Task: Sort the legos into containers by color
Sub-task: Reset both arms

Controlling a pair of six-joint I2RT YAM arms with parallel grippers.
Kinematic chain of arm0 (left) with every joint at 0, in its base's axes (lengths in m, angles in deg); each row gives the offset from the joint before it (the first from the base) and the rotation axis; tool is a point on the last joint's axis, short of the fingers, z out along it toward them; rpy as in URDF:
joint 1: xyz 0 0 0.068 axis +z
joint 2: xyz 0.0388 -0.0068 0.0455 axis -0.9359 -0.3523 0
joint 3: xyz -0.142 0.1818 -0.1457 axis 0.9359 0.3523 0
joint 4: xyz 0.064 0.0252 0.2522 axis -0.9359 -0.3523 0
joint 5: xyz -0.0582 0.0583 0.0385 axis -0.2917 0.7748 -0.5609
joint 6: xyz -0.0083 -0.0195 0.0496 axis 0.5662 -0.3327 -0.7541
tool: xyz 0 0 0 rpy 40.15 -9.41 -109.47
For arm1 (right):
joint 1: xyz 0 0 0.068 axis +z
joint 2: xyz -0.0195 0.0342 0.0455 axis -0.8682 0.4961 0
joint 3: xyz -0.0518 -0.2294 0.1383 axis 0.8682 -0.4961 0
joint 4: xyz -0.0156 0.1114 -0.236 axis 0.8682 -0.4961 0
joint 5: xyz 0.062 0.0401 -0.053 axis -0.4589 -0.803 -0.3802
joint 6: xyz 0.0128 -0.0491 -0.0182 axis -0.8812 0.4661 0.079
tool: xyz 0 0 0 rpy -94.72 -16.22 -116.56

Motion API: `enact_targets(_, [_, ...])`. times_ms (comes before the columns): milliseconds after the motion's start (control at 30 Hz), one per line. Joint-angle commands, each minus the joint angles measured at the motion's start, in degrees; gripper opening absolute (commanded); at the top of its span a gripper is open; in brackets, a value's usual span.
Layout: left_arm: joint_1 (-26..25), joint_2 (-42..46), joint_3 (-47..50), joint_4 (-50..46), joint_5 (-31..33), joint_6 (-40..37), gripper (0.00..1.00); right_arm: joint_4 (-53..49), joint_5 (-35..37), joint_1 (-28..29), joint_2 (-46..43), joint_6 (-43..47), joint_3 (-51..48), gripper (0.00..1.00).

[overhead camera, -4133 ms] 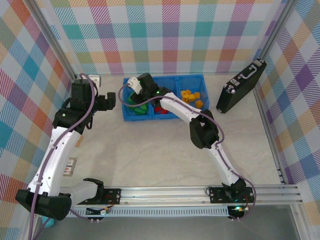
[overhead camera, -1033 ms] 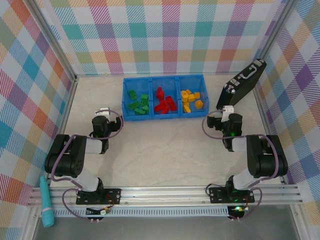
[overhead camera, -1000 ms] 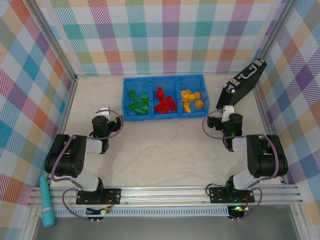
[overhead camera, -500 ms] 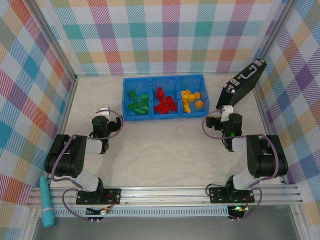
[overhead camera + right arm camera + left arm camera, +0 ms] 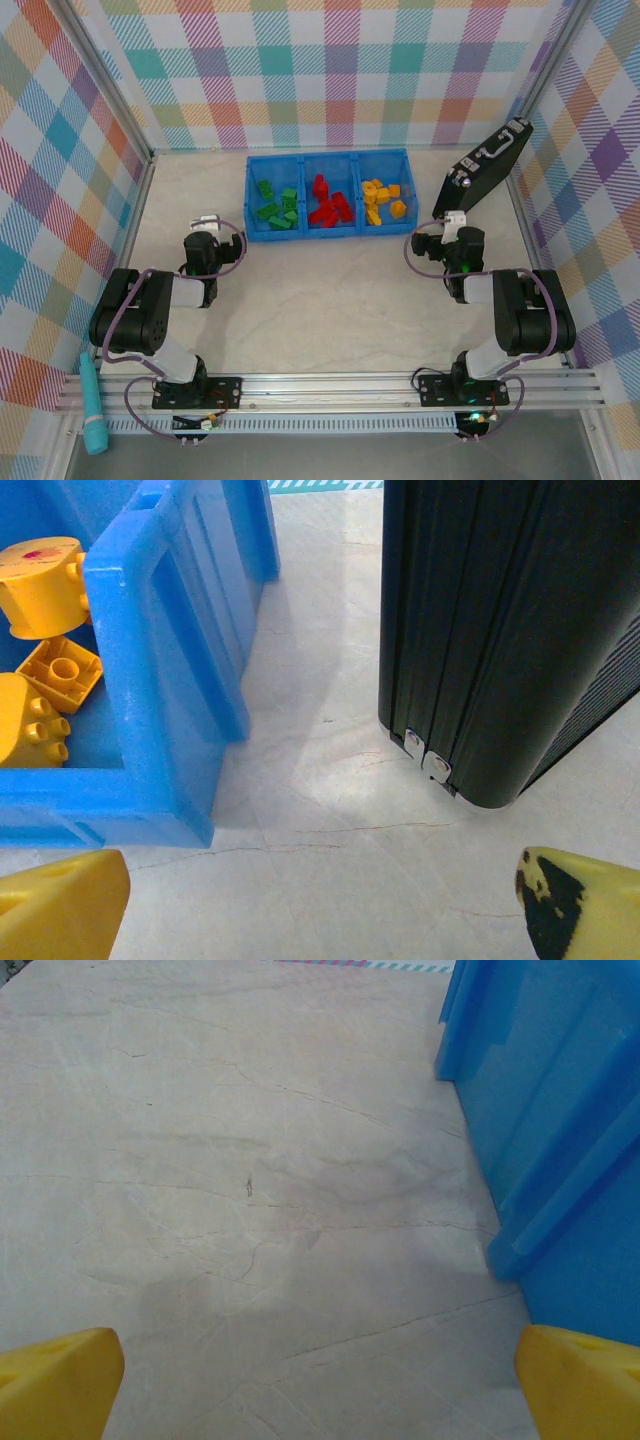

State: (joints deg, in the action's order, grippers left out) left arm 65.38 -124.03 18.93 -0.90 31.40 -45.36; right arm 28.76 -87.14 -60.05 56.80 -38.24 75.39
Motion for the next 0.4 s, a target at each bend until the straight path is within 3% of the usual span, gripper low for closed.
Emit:
enact_targets(0, [-0.2, 0.0, 0.2, 2.2, -0.6, -0.6, 1.0, 2.4, -1.0, -0.2, -0.4, -0.7, 0.1, 0.99])
enact_targets(367, [-0.3, -0.1, 0.2, 2.2, -0.5, -0.7, 1.0, 2.2, -1.0, -0.2, -0.4, -0.7, 0.2, 0.99])
